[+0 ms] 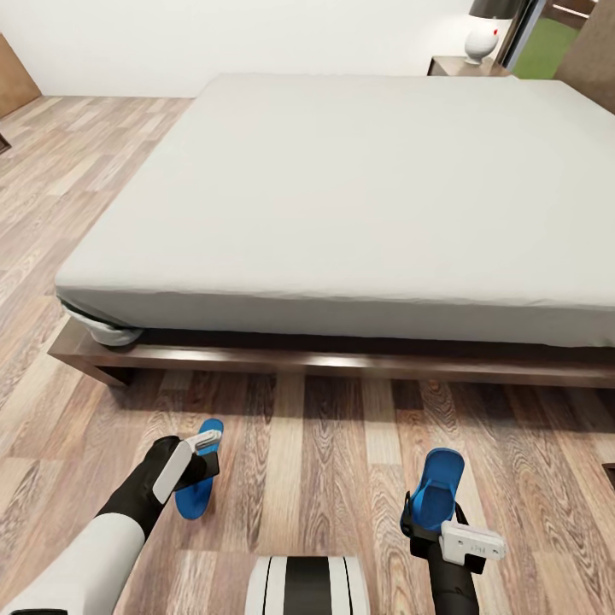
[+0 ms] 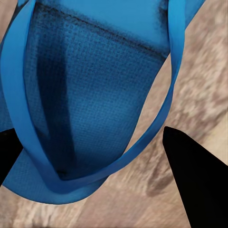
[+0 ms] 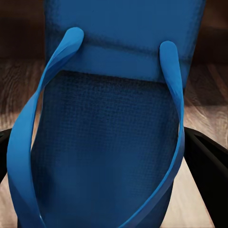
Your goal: In the bedroom, move the book from the bed onto either nightstand, and place the two sandals side by side next to the bed.
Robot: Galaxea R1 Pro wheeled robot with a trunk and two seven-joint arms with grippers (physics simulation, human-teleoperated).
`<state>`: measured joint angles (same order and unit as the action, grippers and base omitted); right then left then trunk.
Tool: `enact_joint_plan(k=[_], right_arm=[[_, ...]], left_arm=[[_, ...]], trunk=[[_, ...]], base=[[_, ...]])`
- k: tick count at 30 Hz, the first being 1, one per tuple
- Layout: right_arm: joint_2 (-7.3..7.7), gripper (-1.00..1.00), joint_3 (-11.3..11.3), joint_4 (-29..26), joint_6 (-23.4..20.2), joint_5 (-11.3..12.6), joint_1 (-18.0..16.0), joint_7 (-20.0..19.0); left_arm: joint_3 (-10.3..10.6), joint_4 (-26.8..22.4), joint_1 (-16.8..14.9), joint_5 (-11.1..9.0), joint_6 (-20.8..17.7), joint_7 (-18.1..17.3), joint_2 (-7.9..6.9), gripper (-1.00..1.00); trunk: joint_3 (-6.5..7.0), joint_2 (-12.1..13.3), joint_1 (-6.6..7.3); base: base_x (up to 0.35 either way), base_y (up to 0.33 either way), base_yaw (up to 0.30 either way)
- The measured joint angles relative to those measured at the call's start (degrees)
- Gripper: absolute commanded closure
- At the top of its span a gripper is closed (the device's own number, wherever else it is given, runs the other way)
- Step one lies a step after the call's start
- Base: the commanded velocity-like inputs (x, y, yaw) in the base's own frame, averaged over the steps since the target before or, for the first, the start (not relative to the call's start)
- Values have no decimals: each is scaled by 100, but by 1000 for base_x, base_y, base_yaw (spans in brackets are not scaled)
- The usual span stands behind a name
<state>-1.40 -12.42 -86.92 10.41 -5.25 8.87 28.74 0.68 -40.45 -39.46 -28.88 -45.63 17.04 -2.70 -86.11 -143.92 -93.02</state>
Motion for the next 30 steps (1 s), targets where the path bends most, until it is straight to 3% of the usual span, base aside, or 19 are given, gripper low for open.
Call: enact_joint_plan(k=[14,30], right_arm=[[0,100,-1,1,0,0,0,1],[0,100,2,5,-2,3,0,6]], left_arm=[[2,-5,0,1,4,-8,2,100],[0,-27,0,0,8,-13,0,100]], trunk=[[0,0,0],[-354,-21,-41]], base=[[90,0,0],[1,0,0]])
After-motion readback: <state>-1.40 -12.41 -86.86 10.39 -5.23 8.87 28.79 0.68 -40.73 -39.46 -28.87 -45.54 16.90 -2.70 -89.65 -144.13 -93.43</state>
